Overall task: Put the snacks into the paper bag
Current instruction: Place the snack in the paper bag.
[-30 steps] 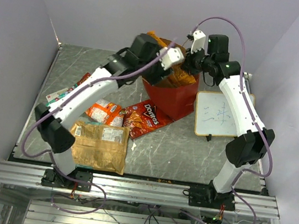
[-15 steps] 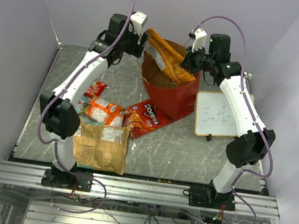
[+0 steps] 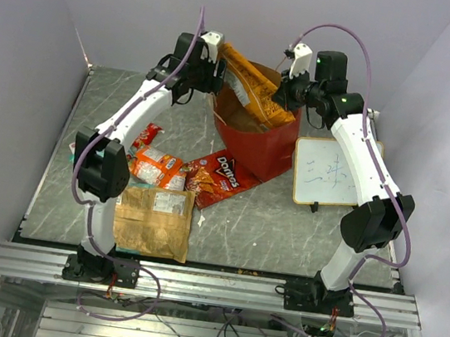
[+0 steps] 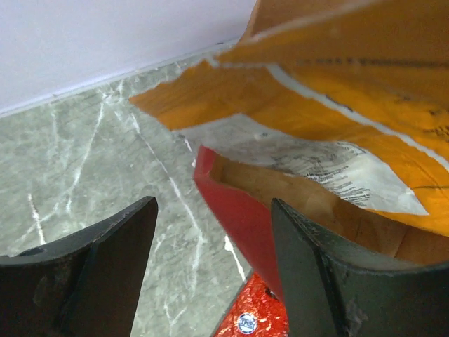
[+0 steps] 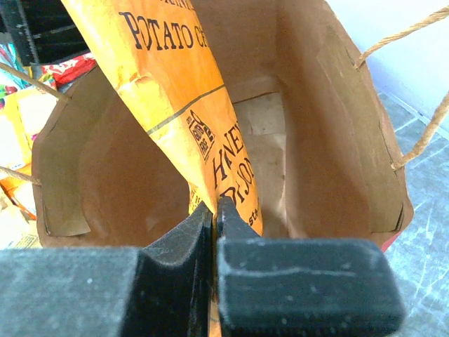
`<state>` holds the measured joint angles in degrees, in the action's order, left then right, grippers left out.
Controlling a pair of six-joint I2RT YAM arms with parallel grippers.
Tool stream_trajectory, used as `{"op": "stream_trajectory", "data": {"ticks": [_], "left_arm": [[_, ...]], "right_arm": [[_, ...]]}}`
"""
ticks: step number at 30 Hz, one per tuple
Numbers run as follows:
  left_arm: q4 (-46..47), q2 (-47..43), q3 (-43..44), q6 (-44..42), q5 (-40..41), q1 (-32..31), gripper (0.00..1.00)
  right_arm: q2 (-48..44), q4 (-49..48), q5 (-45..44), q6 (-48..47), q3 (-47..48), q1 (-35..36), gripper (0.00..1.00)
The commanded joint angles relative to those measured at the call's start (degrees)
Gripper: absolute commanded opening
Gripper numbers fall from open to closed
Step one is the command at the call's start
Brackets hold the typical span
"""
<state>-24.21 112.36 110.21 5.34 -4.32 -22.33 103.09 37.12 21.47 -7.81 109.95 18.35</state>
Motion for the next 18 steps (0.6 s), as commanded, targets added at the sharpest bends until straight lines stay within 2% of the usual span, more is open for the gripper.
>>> {"op": "stream_trajectory", "data": {"ticks": [1,4,15,18], "left_arm": [[3.63,2.52,0.53,4.44,-2.55,0.15,0.75],[5.05,3.13,0.07,5.77,-2.15,0.57,0.70],[13.99,0.20,-7.78,11.37,0.81,3.58,0.35],[14.54,-0.03,-8.59,11.63,1.18,3.94,0.28]], "right_arm": [[-1.75,-2.03,0.14,-0.42,-0.61,-0.55,0.00],[-1.75,-1.75,0.61,-0.66,-0.86,-0.92,0.00],[-1.41,2.10,0.69,-3.19,1.10,-2.26,0.00],[-1.22,3.15,0.97,-3.65,1.45,-2.33,0.00]]}}
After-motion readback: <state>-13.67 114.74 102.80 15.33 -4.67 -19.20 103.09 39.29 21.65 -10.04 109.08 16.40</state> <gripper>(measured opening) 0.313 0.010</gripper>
